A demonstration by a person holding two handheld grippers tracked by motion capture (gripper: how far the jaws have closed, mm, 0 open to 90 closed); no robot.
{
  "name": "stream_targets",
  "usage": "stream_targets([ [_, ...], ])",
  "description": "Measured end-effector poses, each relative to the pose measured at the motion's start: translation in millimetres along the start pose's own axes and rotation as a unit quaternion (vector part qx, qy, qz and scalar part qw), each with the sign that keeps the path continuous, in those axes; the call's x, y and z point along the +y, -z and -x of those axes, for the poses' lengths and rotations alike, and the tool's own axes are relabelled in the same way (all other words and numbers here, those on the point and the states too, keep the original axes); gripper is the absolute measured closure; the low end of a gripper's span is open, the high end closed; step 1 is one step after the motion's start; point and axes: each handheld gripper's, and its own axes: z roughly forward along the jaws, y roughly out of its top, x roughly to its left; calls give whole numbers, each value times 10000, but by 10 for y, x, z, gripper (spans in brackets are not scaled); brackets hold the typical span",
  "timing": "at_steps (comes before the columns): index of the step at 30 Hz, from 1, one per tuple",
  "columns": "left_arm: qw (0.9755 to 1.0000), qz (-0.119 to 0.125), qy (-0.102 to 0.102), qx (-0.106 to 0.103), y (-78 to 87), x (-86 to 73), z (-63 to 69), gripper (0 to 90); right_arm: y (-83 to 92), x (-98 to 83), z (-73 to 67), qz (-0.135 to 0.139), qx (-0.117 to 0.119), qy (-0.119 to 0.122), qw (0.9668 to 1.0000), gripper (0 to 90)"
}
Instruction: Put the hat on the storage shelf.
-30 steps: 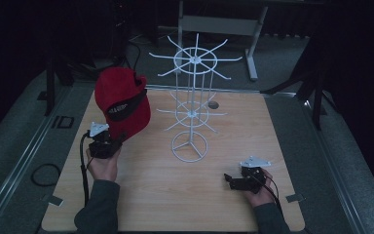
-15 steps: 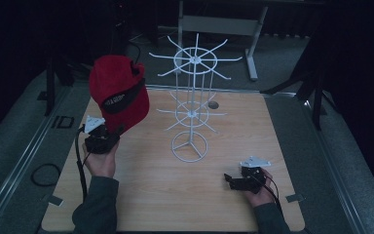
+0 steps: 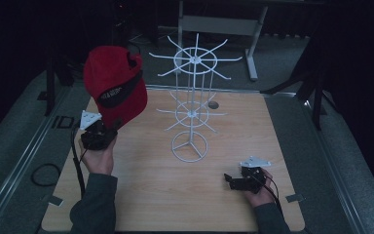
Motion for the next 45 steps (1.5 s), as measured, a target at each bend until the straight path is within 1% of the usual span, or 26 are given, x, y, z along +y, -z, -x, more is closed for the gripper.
stream_targets([
  [12,9999,152,-63,-16,50,111,40,858,0,0,0,1,-2,-4,10000,152],
  [24,9997,221,-81,-30,76,196,60,857,0,1,0,0,-2,-5,10000,152],
  [36,9993,318,-160,-77,123,317,105,857,0,0,-1,4,-2,-9,10000,152],
  [45,9991,359,-202,-86,154,369,133,857,0,0,-1,4,-1,-9,10000,152],
])
